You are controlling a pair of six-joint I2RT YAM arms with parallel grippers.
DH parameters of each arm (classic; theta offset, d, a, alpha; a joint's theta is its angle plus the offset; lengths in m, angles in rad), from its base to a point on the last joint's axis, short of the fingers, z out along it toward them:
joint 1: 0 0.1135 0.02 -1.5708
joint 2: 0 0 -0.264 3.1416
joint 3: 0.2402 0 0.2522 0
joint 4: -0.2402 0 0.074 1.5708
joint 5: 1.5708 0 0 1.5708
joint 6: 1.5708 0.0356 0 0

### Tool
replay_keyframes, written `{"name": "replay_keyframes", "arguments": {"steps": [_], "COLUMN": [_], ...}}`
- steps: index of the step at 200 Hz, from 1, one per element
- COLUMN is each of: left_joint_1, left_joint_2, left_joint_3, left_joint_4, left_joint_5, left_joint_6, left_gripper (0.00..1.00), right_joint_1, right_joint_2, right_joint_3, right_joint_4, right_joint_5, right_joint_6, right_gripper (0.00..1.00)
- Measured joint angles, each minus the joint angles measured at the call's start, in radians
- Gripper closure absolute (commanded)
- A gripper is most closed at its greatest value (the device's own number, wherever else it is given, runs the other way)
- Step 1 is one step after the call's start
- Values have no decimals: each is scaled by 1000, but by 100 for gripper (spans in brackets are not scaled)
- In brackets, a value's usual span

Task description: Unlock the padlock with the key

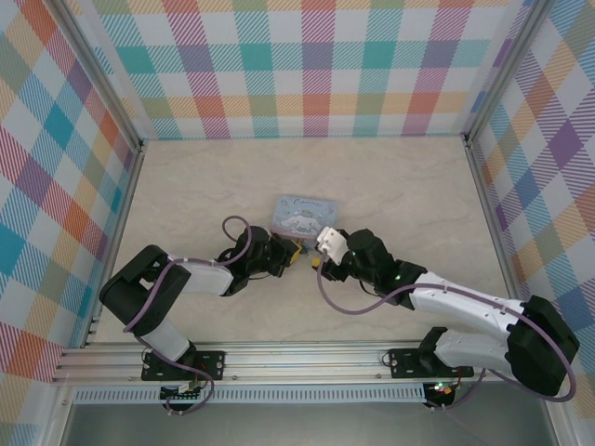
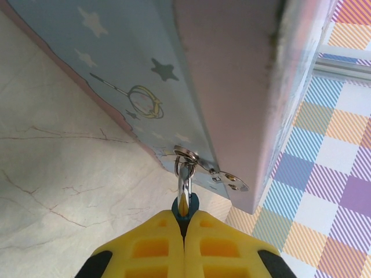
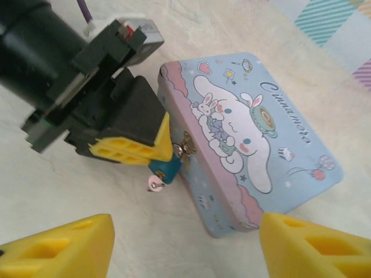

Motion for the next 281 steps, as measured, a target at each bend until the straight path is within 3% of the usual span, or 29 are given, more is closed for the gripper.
{"name": "replay_keyframes", "arguments": {"steps": [43, 76, 164, 281], "left_joint_1": [0, 0, 0, 0], "left_joint_2": [-1, -1, -6, -9], "left_joint_3": [0, 0, 0, 0], "left_joint_4": [0, -1, -1, -1], "left_joint_5": [0, 0, 0, 0], "left_joint_6": [0, 0, -1, -1], "left_gripper": [100, 100, 100, 100], "right_joint_1": [116, 147, 153, 140], "right_joint_2": [87, 191, 349, 431], "right_joint_3": [-28, -52, -54, -35], "right_joint_4": [78, 160, 304, 417], "right_joint_5": [198, 275, 287, 287], "right_joint_6": [-225, -294, -248, -225], "right_gripper": [35, 42, 63, 73]}}
